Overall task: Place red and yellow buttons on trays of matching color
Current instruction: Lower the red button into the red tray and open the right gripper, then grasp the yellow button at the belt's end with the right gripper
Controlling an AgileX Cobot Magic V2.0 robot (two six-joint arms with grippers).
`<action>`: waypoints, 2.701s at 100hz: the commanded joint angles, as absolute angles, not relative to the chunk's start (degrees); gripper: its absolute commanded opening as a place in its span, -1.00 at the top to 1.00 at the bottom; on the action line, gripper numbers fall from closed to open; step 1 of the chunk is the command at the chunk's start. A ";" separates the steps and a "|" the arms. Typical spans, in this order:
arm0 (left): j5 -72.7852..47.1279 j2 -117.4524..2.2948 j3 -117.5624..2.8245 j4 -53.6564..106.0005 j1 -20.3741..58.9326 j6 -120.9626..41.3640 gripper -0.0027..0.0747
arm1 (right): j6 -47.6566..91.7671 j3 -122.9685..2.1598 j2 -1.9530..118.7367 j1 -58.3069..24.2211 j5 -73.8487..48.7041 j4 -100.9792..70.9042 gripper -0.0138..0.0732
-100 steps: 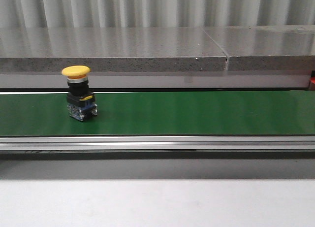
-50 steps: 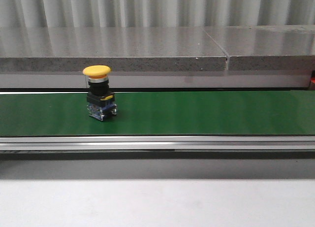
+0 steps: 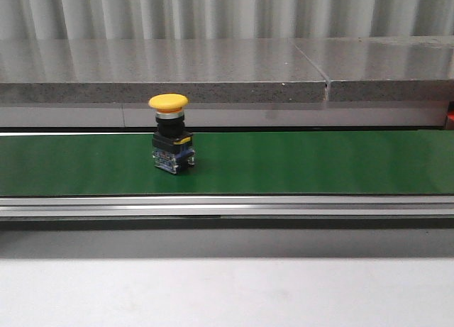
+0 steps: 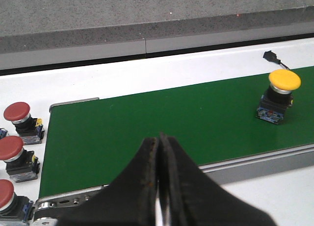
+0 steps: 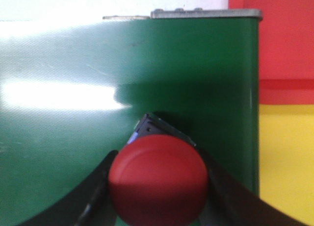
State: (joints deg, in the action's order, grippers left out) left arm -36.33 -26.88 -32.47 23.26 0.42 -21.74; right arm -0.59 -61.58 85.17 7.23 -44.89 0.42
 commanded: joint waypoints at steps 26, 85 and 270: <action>-32.35 -27.03 -33.93 24.55 0.78 -21.71 0.98 | 0.00 -73.55 86.40 14.06 -44.86 1.72 0.31; -32.35 -27.03 -33.93 24.55 0.78 -21.71 0.98 | 0.00 -89.42 109.56 23.00 -45.77 1.73 0.31; -32.35 -27.03 -33.93 24.55 0.78 -21.71 0.98 | 6.82 -63.76 73.87 2.26 -59.00 0.71 -0.81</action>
State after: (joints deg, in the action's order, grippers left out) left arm -36.29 -26.88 -32.47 23.26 0.42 -21.74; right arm 5.04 -64.39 75.91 4.29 -59.65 0.71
